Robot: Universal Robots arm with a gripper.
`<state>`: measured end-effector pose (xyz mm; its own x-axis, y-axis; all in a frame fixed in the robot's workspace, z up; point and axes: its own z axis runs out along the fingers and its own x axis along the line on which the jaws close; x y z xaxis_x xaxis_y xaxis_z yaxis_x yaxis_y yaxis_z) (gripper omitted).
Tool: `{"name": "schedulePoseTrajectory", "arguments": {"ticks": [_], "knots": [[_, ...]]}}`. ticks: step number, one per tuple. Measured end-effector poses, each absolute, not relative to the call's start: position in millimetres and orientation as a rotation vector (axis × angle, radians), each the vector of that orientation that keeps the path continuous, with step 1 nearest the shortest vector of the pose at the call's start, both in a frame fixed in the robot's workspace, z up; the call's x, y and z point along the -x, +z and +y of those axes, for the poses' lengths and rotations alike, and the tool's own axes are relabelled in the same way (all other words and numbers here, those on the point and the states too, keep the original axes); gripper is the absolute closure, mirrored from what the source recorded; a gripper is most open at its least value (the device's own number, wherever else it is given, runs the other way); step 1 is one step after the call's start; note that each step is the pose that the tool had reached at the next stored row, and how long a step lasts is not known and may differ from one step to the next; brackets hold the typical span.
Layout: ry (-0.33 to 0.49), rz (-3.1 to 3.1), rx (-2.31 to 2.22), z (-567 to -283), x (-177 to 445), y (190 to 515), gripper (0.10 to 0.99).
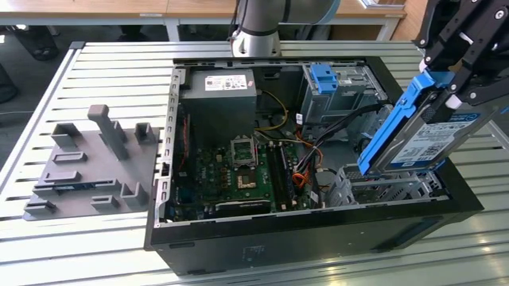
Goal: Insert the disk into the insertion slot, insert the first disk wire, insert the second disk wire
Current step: 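Insert the disk into the insertion slot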
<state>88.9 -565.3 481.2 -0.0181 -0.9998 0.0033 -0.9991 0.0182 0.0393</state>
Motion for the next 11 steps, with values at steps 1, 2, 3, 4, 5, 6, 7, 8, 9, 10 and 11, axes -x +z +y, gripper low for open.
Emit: {"name": "schedulePoseTrajectory", "arguments": {"ticks": [1, 2, 3, 4, 5, 6, 7, 8, 9, 10, 11], "knots": [[-0.040, -2.220, -2.180, -564.7, -88.5, 480.9, 0.722], [-0.040, -2.220, -2.180, -564.1, -88.0, 480.6, 0.722], [-0.040, -2.220, -2.180, -563.4, -87.6, 480.2, 0.722], [-0.040, -2.220, -2.180, -562.7, -87.3, 479.9, 0.722], [-0.040, -2.220, -2.180, -562.2, -87.0, 479.6, 0.722], [-0.040, -2.220, -2.180, -561.7, -86.7, 479.2, 0.722], [-0.040, -2.220, -2.180, -561.2, -86.7, 478.8, 0.722], [-0.040, -2.220, -2.180, -560.6, -86.7, 478.2, 0.722], [-0.040, -2.220, -2.180, -560.0, -86.6, 477.4, 0.722], [-0.040, -2.220, -2.180, -559.4, -86.6, 476.7, 0.722], [-0.040, -2.220, -2.180, -558.8, -86.6, 475.9, 0.722]]}}
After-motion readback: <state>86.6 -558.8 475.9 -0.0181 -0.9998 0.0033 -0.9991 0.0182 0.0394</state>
